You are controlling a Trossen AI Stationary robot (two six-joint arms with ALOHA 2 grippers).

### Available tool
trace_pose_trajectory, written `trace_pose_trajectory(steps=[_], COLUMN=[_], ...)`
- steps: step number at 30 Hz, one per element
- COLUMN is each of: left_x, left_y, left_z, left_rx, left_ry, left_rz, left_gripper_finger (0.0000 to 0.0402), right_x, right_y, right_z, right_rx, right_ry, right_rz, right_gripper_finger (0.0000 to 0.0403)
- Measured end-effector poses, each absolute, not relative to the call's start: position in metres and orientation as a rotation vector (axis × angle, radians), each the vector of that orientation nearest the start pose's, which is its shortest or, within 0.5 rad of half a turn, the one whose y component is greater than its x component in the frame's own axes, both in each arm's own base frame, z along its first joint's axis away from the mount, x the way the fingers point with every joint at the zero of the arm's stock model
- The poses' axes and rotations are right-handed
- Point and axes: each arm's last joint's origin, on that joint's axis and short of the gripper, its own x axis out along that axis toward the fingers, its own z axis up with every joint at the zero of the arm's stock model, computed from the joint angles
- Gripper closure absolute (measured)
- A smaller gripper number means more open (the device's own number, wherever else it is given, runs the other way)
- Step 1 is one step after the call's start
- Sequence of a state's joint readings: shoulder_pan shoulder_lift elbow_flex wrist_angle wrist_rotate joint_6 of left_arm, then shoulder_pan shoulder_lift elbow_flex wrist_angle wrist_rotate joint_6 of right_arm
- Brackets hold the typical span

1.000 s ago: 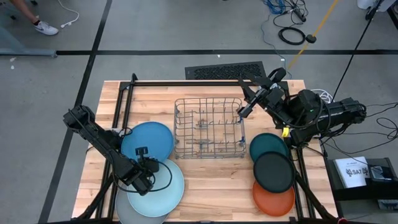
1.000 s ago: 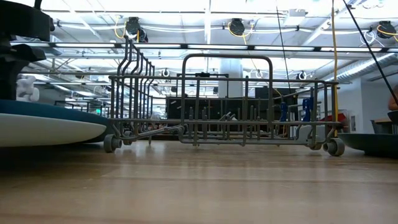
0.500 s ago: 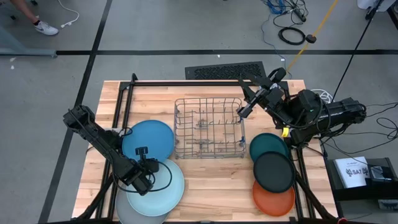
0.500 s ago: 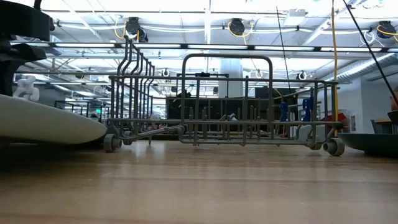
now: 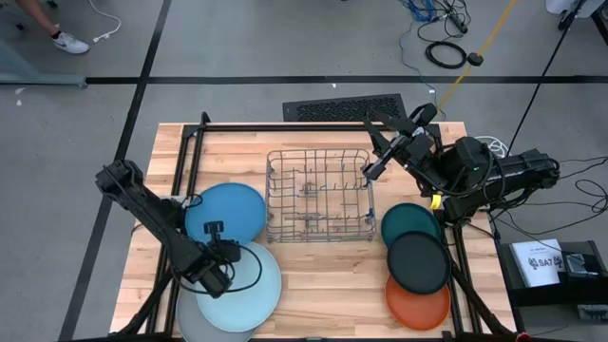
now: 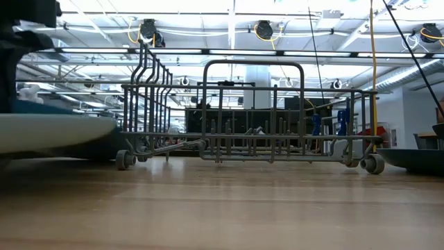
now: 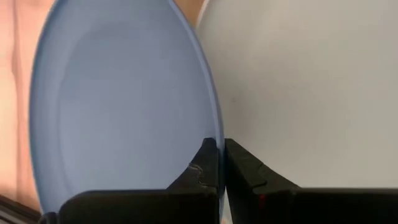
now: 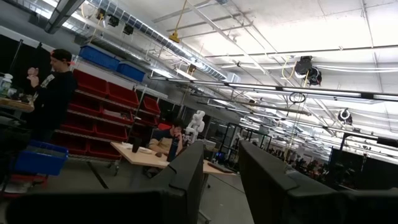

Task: Sort dishes
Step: Put the blue plate into the dish rack

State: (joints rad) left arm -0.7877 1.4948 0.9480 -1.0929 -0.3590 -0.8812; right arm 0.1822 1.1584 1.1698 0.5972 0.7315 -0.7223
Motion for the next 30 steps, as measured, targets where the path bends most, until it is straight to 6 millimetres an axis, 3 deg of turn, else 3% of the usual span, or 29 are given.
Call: trace_pose_trajectory(steps=[19, 30], left_x=[0.162, 0.149], left_y=[-0.148, -0.135], left_z=[0.252, 0.294], left_rx=[0.168, 0.16], left_ry=[1.34, 1.328], left_rz=[0.292, 0.288], left_gripper_finger=[0.0398, 0.0398], right_x=[0.232, 0.232], right_y=[0.023, 0.023], right_z=[0.459, 0.458], right_rx=[-0.422, -0.424], right_ry=[-0.323, -0.32], right_rz=[-0.695, -0.694], right_gripper_finger=[0.0305, 0.0305])
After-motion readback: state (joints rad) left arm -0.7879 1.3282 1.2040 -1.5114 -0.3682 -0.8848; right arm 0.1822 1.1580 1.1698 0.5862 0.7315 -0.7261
